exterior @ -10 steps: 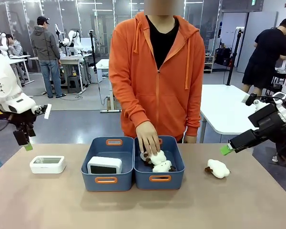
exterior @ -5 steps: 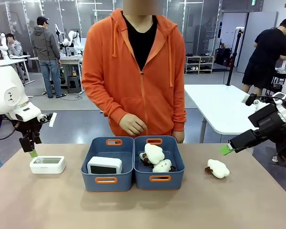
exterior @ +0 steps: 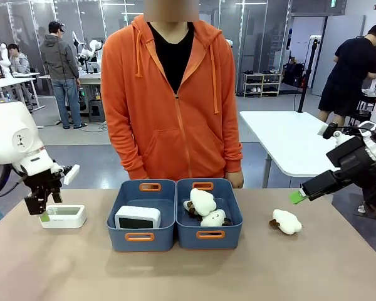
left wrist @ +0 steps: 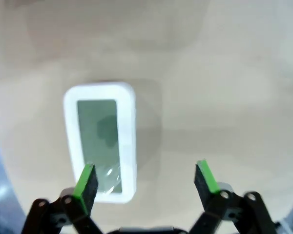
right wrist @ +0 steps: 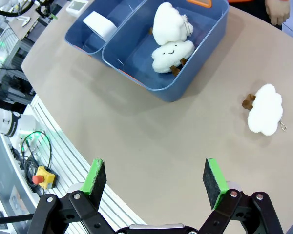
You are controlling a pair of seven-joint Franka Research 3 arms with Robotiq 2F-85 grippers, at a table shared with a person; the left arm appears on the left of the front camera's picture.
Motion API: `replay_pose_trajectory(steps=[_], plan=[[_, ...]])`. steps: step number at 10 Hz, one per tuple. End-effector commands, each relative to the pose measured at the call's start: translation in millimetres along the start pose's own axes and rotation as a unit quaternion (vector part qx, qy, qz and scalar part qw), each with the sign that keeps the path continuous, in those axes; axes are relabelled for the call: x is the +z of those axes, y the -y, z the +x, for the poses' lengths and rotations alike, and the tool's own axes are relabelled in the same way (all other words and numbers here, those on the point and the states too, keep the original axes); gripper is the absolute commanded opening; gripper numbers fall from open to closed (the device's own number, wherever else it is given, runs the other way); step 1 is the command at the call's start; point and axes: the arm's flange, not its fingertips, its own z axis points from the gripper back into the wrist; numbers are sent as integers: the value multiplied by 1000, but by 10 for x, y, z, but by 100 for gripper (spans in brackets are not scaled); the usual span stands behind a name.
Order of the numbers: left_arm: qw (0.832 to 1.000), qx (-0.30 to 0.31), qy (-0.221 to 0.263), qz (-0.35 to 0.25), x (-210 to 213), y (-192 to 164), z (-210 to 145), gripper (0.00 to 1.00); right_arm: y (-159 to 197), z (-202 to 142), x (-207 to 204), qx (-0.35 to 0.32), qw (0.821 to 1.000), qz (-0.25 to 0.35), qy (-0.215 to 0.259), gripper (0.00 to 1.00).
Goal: Sort the digital clocks into the basket.
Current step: Pick up the Digital clock from the table and place it into the empty Plastic storage basket.
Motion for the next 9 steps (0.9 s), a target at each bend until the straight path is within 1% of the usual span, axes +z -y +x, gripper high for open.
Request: replay_pose_trajectory(steps=[1,4,6,7,9], plan=[[1000,-8,-7,8,-112,-54,-47,100,-7,-8,-2,0,1000,-7,-4,100],[1000,3,0,16,-237,-152,-24,100,-7,-8,-2,0,1000,-7,-4,100],[999,6,-15,36,-301,-236,-2,100,-7,-8,-2,0,1000,-7,-4,100],[999,3,-3,32,-298,-271,17,100,-7,-8,-2,0,1000,-7,-4,100],[999,14,-5,52,-273,-397,35,100,-7,-8,-2,0,1000,-7,-4,100]])
